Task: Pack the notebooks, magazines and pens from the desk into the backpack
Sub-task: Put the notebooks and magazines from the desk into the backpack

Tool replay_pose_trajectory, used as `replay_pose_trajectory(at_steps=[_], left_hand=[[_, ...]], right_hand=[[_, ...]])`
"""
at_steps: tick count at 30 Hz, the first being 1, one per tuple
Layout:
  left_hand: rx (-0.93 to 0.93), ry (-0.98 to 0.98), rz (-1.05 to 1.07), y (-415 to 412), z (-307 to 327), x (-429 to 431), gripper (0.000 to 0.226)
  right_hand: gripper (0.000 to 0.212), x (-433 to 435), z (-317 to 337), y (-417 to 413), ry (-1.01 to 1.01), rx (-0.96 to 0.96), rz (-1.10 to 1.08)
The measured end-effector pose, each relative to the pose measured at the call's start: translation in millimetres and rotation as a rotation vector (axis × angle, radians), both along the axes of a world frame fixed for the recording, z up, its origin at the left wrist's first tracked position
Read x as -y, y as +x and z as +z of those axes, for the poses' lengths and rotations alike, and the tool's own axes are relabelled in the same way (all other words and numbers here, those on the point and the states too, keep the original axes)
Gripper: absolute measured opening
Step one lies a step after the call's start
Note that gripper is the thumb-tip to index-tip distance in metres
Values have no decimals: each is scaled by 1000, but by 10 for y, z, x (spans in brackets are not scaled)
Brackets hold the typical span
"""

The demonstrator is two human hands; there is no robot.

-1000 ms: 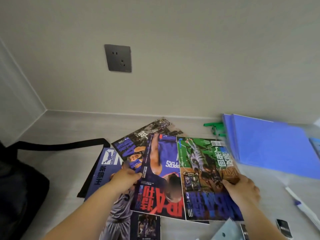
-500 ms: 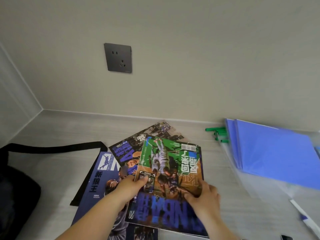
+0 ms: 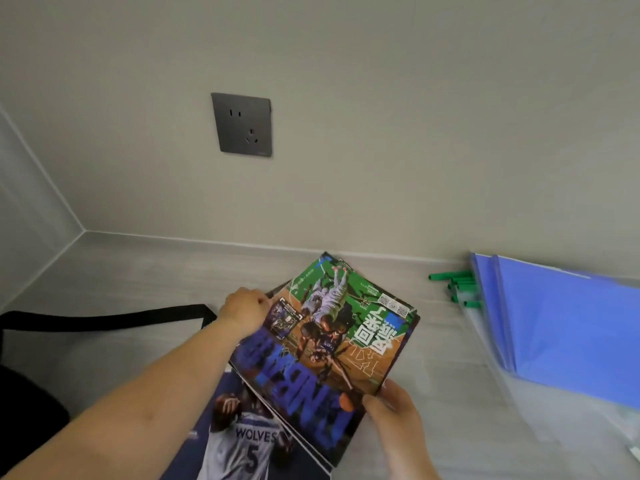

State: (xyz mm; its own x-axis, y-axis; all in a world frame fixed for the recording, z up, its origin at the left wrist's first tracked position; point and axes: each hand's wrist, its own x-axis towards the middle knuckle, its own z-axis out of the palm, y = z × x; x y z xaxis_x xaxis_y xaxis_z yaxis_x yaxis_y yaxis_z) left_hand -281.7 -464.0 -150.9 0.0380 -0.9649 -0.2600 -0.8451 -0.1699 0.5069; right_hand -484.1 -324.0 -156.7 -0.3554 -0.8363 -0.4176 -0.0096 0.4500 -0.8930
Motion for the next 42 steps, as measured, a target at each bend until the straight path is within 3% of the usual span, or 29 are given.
replay_pose_trajectory(at_steps=[4,7,9,11,15,21,27,32,37,39,42], left_hand=[[75,55,-39,-12,-165,293,44],[168,49,-92,-98,-251,412,71],[137,28,-93,-146,-245,476,75],[48,43,-110,-195,-219,508,68],[56,167,-145,-168,-158,491,57],[-186,352,-21,82,-9,262,40],[-377,198,6,156,169,-270,28],[-277,90,89,520,53,-899,22],[-218,78,240,750,-57,-1504,18],[-278,74,296,757,-60,-1639,14],[-407,63,421,753,-44,-1682,30]], right_hand=[[38,131,-85,84,-38,105,-107],[49,220,-166,154,-23,148,-209],[49,286,-180,149,-36,163,-248],[46,350,-196,105,-35,187,-264],[26,389,-223,51,-50,242,-250],[15,300,-30,-70,-45,411,-152],[27,189,82,14,-6,328,75],[28,-35,33,180,49,268,204],[19,-210,12,470,69,104,227],[18,-265,-9,538,77,85,240],[33,-260,2,543,125,107,195]])
